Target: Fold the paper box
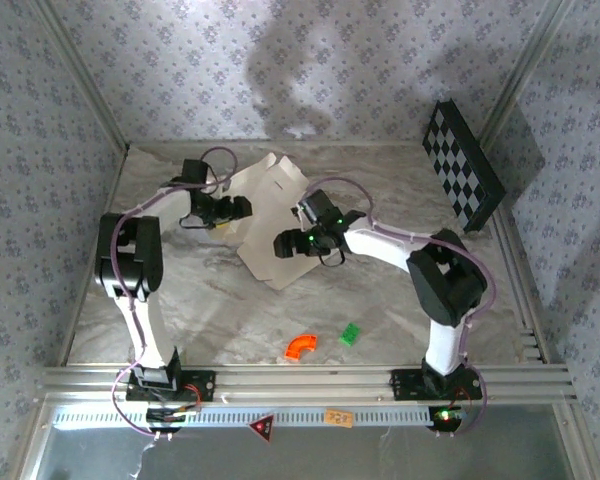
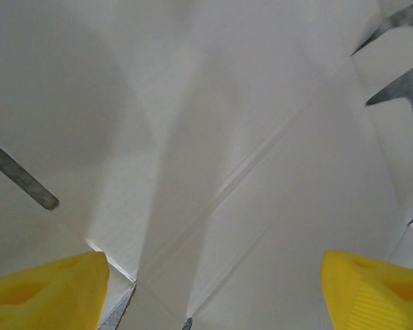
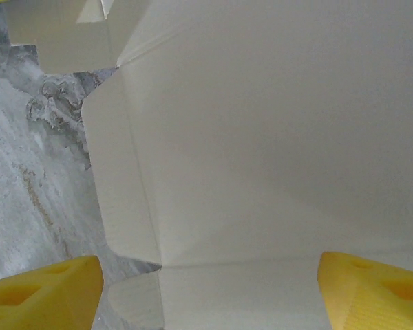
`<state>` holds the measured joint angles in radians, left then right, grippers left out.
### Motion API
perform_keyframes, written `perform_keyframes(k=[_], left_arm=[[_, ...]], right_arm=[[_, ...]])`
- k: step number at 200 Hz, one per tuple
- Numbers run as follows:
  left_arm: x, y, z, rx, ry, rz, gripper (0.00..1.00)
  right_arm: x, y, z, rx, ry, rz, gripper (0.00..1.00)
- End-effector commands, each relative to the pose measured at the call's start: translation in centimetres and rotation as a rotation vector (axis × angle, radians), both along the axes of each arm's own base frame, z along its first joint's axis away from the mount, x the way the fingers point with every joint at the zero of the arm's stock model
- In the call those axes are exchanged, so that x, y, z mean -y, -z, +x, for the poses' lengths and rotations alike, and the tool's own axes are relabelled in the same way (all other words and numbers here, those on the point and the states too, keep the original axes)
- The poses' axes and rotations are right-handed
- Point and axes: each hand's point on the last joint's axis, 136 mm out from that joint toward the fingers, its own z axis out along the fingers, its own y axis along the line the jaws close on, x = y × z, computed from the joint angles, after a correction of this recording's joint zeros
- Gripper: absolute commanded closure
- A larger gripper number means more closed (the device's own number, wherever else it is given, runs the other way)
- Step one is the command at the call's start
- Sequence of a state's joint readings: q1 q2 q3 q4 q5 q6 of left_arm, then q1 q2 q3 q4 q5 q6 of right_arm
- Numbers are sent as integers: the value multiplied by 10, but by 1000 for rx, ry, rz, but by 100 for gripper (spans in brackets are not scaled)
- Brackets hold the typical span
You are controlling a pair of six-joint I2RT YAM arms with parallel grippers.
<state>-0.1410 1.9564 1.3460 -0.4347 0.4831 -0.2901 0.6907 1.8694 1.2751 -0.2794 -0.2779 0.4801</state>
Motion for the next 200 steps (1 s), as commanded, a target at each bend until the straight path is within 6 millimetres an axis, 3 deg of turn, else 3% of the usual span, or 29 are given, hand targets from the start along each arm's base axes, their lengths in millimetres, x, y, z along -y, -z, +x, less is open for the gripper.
perform_keyframes(k=[1,30,73,82,87,146,200], left_arm=[[5,9,-3,-53,11,-8,20],[14,15,1,-62,27,-8,20],[34,24,6,-71,55,0,20],[39,26,7,-74,60,5,20],[42,26,6,-75,65,4,20],[80,28,1,-71,141,-23,20],[104,12,14,-10,146,-68,20]], right_arm=[[9,18,2,-58,-35,-50,18],[18,40,-4,-109,-40,-87,20],[21,54,-40,-148,-87,-124,22],[17,49,-45,-147,-93,-103,22],[22,57,-56,-173,-96,-114,22],[17,50,-98,-200,-131,-72,21],[25,23,-85,-144,-100,-69,22]])
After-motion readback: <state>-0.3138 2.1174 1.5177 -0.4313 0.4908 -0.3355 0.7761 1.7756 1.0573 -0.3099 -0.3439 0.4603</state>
